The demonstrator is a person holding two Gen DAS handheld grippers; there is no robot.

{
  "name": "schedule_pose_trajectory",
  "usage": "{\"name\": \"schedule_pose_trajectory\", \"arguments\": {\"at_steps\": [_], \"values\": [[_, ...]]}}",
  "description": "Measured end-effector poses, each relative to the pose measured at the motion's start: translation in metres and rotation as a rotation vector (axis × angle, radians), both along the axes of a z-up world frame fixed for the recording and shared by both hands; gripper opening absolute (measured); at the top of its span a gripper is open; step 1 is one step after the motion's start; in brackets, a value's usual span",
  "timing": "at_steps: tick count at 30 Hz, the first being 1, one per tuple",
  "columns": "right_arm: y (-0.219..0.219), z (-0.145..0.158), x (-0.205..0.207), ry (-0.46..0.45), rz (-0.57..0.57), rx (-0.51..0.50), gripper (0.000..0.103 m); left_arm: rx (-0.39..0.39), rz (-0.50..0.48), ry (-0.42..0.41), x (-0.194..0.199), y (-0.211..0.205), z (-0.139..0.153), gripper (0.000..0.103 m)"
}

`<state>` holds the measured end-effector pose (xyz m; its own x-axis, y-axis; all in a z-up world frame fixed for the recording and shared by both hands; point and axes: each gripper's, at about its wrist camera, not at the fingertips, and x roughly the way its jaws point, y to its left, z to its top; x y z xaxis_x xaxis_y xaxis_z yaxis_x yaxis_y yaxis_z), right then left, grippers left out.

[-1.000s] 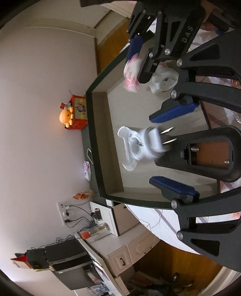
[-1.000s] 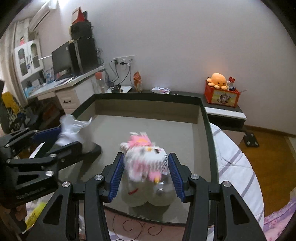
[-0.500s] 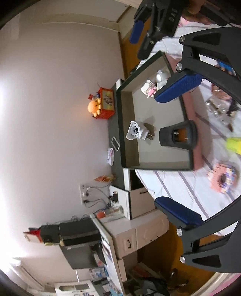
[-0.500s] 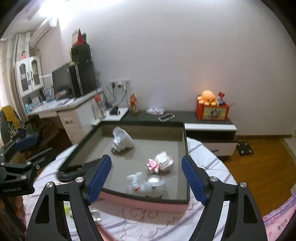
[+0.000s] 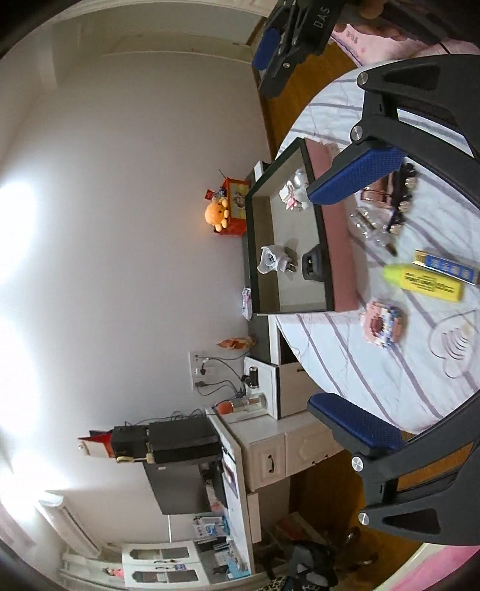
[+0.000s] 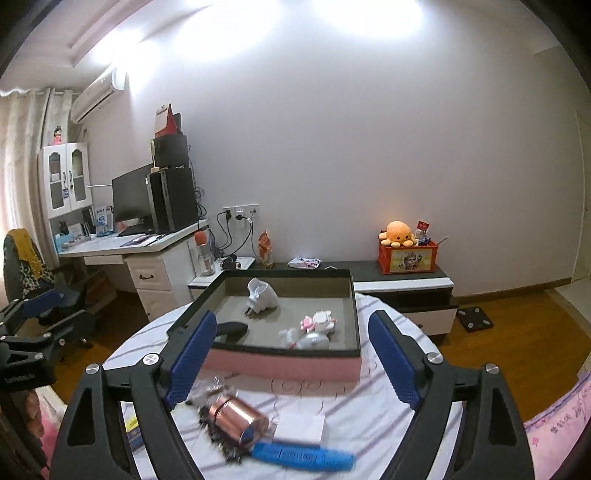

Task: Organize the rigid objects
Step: 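Withdraw both grippers from the box back over the remaining items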

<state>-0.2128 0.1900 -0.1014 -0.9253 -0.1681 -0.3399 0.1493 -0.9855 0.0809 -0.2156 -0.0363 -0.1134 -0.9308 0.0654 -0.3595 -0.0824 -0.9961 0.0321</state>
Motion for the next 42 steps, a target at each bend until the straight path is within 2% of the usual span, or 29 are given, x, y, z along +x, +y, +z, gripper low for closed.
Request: {"name": "schedule_pose_trajectory", "arguments": {"at_steps": [13, 23, 35, 38, 40, 42], "values": [[-0.011, -0.006, 0.048, -0.023, 0.009, 0.026, 0.086, 0.036, -0.002, -0.026, 0.037, -0.019, -0.005, 0.103], [-0.008, -0.023, 0.052, -0.08, -0.008, 0.034, 0.086, 0.02, 0.003, -0.085, 0.037, -0.024, -0.023, 0.103], [-0.002, -0.068, 0.026, -0.219, -0.017, 0.027, 0.086, -0.015, -0.088, -0.262, 0.012, -0.001, -0.094, 0.102], [0.002, -0.078, 0.02, -0.25, -0.028, 0.025, 0.086, -0.012, -0.105, -0.322, 0.002, 0.003, -0.111, 0.088], [0.005, -0.084, 0.017, -0.267, -0.031, 0.02, 0.086, -0.019, -0.1, -0.367, -0.006, 0.006, -0.123, 0.074], [0.007, -0.089, 0.013, -0.285, -0.035, 0.017, 0.086, -0.016, -0.108, -0.407, -0.012, 0.008, -0.133, 0.064]]}}
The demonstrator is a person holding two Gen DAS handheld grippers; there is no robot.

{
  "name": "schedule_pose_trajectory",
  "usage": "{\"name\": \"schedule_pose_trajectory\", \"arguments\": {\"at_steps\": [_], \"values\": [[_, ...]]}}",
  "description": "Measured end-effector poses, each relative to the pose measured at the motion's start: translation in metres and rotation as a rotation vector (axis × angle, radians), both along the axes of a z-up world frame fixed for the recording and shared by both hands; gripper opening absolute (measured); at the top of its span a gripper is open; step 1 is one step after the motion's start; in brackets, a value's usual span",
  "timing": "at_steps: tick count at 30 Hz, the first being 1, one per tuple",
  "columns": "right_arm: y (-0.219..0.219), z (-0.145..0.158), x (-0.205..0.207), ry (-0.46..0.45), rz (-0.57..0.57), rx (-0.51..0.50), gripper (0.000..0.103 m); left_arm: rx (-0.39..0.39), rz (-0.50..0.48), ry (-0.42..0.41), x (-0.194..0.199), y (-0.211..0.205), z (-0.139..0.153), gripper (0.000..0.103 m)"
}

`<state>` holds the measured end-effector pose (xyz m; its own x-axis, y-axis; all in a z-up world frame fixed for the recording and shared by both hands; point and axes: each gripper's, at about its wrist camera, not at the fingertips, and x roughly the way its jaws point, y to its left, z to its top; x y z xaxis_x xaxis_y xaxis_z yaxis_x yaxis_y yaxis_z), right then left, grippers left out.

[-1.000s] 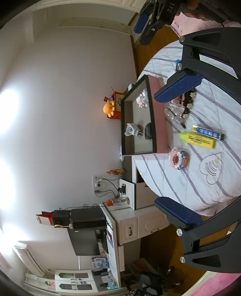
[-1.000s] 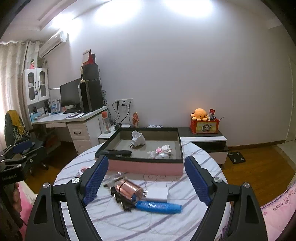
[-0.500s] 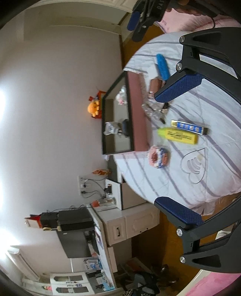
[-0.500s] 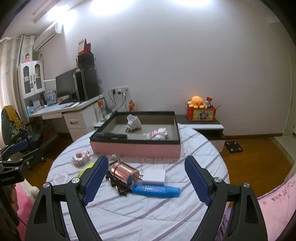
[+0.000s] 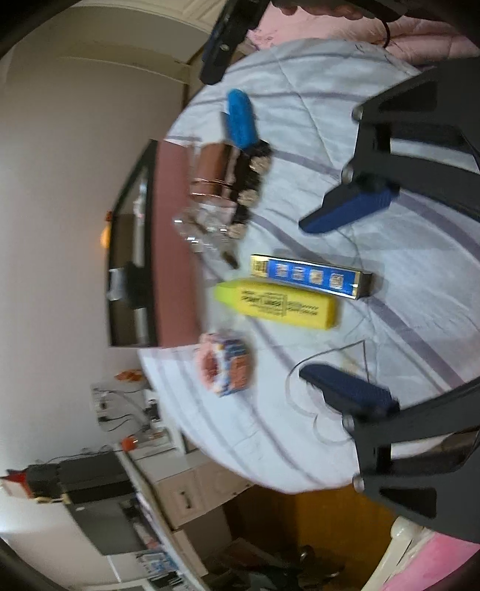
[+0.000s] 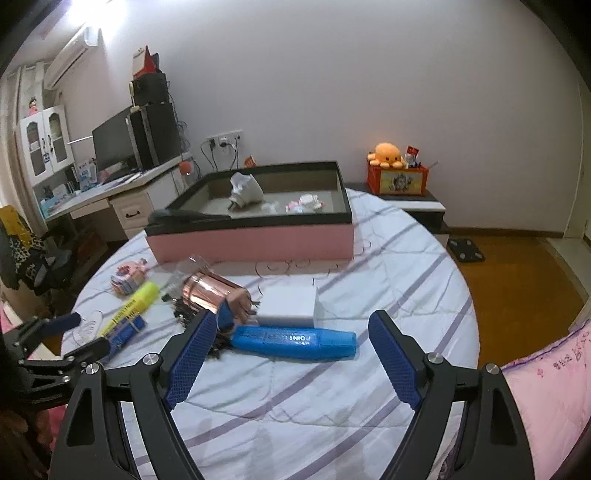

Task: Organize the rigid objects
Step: 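Withdraw both grippers from the box back over the remaining items, then grasp the blue-and-gold box with the left gripper while the right gripper grasps the white power bank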

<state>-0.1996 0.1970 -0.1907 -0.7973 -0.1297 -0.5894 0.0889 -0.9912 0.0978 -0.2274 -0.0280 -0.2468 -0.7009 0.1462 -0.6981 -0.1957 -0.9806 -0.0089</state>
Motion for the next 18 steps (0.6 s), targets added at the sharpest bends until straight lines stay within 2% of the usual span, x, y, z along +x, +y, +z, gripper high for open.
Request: {"name": "schedule_pose_trajectory", "arguments": {"at_steps": [1, 4, 11, 18], "values": [[0.0, -0.002, -0.001, -0.005, 0.0, 0.0, 0.086, 0.002, -0.005, -0.022, -0.003, 0.001, -0.005, 0.054], [0.001, -0.006, -0.004, -0.022, 0.002, -0.003, 0.086, -0.001, -0.02, -0.036, -0.004, 0.005, -0.013, 0.039], [0.001, -0.012, -0.012, -0.043, 0.005, -0.006, 0.086, 0.018, -0.089, -0.066, -0.002, 0.017, -0.01, 0.039], [0.009, -0.017, -0.021, -0.071, -0.019, -0.007, 0.086, 0.018, -0.072, -0.052, -0.006, 0.022, -0.011, 0.04]]}}
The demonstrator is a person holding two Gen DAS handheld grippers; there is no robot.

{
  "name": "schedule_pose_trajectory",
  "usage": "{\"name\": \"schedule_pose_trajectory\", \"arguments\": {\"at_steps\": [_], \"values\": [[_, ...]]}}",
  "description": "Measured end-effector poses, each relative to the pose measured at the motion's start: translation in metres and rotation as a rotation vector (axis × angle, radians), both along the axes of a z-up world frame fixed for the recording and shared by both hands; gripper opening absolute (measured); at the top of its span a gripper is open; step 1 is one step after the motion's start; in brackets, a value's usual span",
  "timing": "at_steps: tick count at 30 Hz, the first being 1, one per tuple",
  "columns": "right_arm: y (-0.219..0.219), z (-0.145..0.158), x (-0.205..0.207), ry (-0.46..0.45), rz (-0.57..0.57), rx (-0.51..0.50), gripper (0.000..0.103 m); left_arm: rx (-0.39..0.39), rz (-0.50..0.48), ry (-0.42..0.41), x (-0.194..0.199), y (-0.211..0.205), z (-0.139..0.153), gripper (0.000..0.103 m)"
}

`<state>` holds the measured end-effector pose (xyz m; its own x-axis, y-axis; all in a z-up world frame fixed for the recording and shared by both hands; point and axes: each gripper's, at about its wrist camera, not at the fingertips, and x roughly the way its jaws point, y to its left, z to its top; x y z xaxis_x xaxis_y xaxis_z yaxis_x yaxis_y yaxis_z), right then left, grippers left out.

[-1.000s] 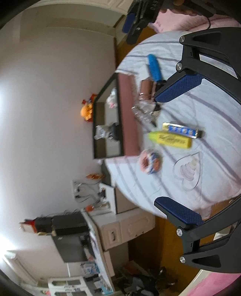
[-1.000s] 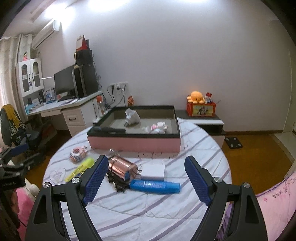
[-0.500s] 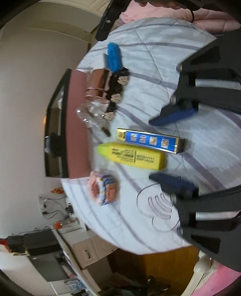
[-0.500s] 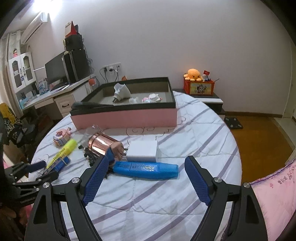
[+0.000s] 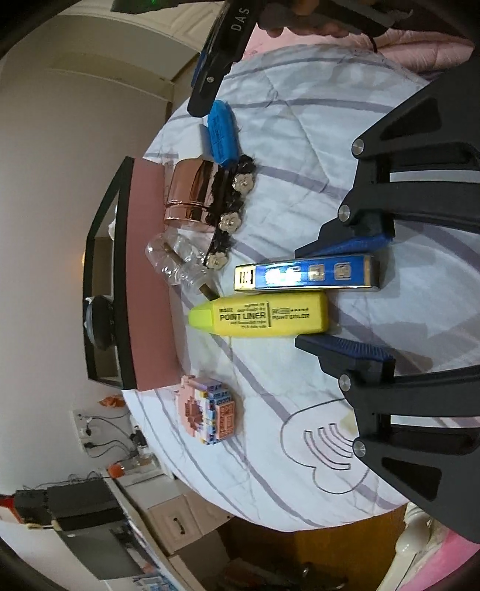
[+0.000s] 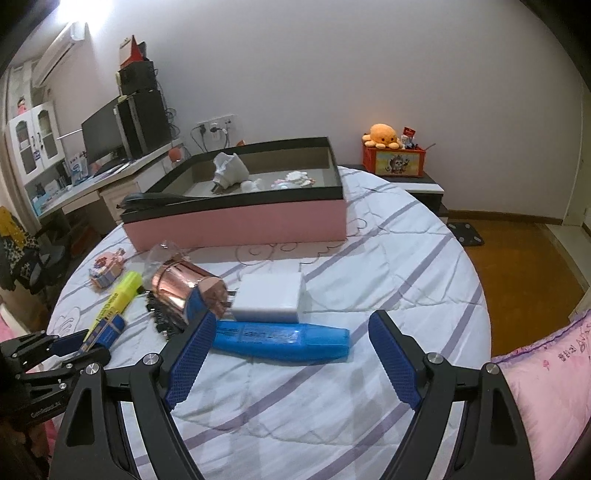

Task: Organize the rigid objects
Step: 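Grasp the blue-and-gold box with the left gripper while the right gripper grasps the white power bank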

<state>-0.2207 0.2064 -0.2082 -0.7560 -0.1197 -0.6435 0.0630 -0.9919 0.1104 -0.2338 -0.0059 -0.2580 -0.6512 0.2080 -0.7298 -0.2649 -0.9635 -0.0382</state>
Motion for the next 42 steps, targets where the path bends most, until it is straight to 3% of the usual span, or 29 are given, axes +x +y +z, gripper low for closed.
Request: {"name": "schedule_pose_trajectory", "arguments": {"at_steps": [9, 14, 17, 22, 34, 36, 37, 42], "values": [[0.001, -0.005, -0.003, -0.022, 0.003, -0.001, 0.086, 0.081, 0.018, -0.002, 0.006, -0.02, 0.01, 0.058], [0.0, -0.007, -0.004, -0.028, 0.006, -0.01, 0.086, 0.079, -0.039, 0.014, 0.021, -0.018, 0.019, 0.058], [-0.003, -0.008, -0.003, -0.031, 0.015, -0.009, 0.086, 0.064, -0.089, -0.018, 0.02, -0.004, 0.014, 0.038], [-0.002, -0.006, 0.001, -0.032, 0.024, -0.002, 0.086, 0.065, -0.112, -0.042, 0.014, 0.01, 0.008, 0.027], [0.014, -0.012, 0.002, -0.055, 0.0, -0.02, 0.086, 0.055, -0.057, -0.04, -0.012, 0.025, 0.002, 0.033], [0.013, -0.013, 0.0, -0.059, 0.008, -0.019, 0.086, 0.057, -0.051, -0.032, -0.015, 0.025, 0.002, 0.028], [0.012, -0.013, -0.001, -0.059, 0.008, -0.015, 0.086, 0.053, -0.043, -0.027, -0.016, 0.023, 0.002, 0.019], [0.006, -0.012, -0.01, -0.064, 0.022, 0.0, 0.086, 0.06, -0.046, -0.033, -0.014, 0.012, 0.002, 0.015]]}}
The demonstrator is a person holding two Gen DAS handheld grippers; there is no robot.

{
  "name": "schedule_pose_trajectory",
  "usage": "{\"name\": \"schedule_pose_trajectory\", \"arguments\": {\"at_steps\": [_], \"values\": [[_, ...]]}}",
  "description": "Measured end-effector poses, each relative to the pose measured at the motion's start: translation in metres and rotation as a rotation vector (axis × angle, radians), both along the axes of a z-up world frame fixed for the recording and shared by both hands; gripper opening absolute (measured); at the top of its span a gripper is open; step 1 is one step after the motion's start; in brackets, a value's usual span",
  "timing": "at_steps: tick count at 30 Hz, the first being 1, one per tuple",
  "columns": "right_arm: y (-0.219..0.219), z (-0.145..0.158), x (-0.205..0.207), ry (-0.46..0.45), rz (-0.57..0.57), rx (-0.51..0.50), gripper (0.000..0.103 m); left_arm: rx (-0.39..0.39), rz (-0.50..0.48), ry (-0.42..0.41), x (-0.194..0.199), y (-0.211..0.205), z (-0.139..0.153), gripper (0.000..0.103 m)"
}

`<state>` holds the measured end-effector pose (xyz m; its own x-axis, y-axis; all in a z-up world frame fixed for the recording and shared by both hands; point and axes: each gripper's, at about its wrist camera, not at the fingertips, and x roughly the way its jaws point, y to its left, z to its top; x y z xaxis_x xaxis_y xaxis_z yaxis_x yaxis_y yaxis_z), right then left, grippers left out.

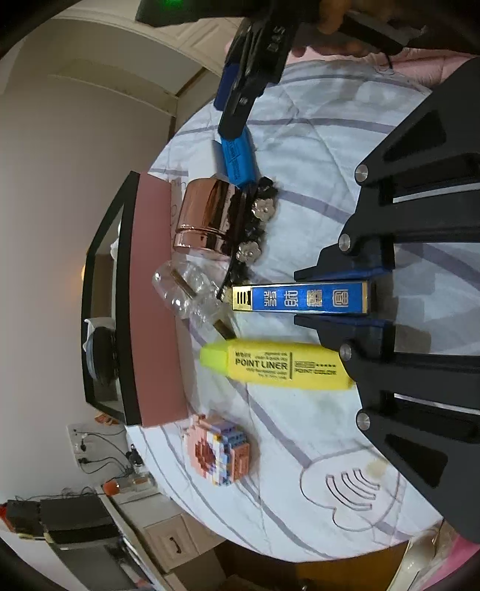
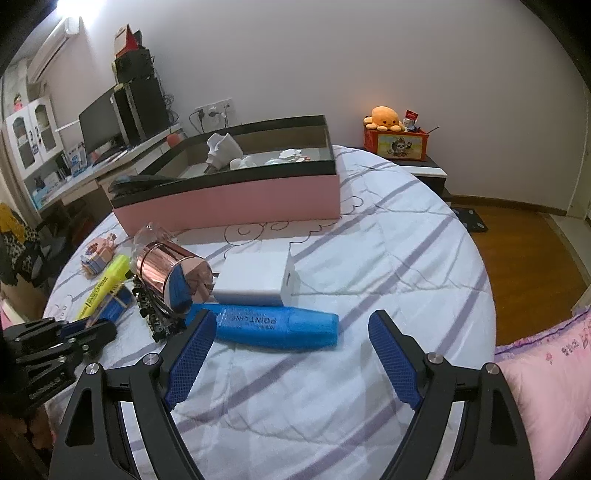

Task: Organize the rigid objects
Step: 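Grasp the blue-and-gold box with the left gripper while the right gripper grasps the white power bank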

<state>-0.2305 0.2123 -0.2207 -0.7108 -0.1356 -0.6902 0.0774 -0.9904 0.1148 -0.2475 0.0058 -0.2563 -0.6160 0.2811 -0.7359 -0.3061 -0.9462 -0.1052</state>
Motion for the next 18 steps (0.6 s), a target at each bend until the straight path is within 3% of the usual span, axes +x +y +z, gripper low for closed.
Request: {"name": "schedule_pose_trajectory", "arguments": {"at_steps": [4, 7, 11, 18], "values": [[-0.005, 0.004, -0.009, 0.016, 0.004, -0.005, 0.086, -0.021, -0.004, 0.003, 0.004, -0.004, 0.0, 0.015], [-0.017, -0.001, -0.025, -0.022, 0.013, 0.078, 0.086, -0.021, -0.002, -0.001, 0.004, -0.006, 0.0, 0.017], [-0.031, -0.008, -0.038, -0.065, 0.051, 0.108, 0.086, -0.022, -0.006, 0.004, 0.002, -0.006, -0.001, 0.018], [-0.031, -0.014, -0.056, -0.116, 0.072, 0.09, 0.086, -0.038, -0.017, 0.023, -0.004, 0.0, -0.003, 0.017]]}}
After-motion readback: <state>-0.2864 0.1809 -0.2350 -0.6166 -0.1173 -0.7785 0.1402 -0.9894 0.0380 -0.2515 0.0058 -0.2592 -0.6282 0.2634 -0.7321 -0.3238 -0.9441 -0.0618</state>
